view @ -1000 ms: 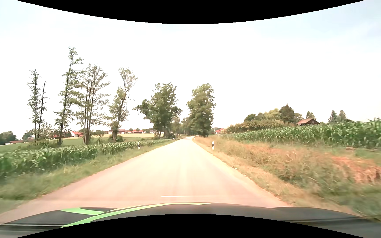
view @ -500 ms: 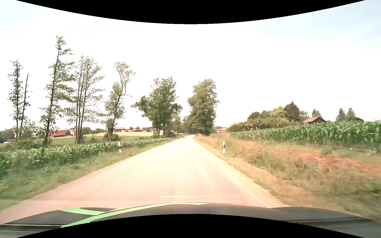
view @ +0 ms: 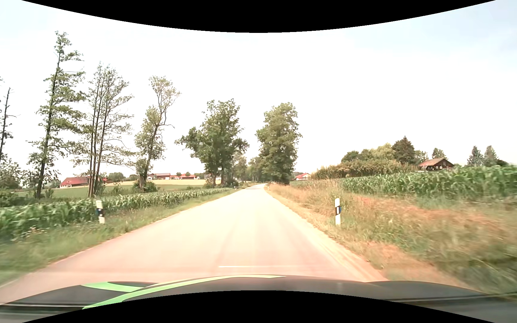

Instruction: Follow the waypoints while adhering to traffic rules and regulations

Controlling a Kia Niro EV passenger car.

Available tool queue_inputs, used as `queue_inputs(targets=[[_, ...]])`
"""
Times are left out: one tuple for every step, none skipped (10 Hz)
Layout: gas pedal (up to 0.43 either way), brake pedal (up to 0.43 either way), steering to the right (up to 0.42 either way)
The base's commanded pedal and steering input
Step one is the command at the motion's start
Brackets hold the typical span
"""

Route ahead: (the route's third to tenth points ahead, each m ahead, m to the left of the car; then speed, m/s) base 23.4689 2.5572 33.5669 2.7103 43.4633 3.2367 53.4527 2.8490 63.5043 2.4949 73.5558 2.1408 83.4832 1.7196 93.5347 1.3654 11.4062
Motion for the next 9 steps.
queue_inputs(targets=[[0.398, 0.000, -0.008], [0.398, 0.000, -0.007], [0.398, 0.000, -0.008], [0.398, 0.000, -0.006], [0.398, 0.000, -0.005], [0.398, 0.000, -0.005], [0.398, 0.000, -0.005], [0.398, 0.000, -0.005], [0.398, 0.000, -0.005]])
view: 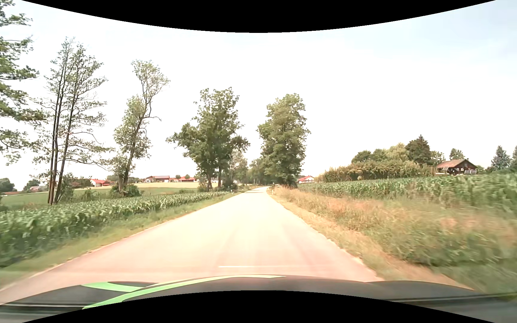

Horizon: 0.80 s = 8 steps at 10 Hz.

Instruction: Follow the waypoints while adhering to traffic rules and regulations

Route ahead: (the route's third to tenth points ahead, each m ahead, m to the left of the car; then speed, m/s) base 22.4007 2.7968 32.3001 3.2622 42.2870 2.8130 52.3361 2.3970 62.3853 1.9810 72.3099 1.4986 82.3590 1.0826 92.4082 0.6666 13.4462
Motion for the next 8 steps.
queue_inputs(targets=[[0.398, 0.000, -0.004], [0.390, 0.000, -0.004], [0.378, 0.000, -0.004], [0.378, 0.000, -0.004], [0.358, 0.000, -0.004], [0.358, 0.000, -0.004], [0.350, 0.000, -0.004], [0.350, 0.000, -0.004]])
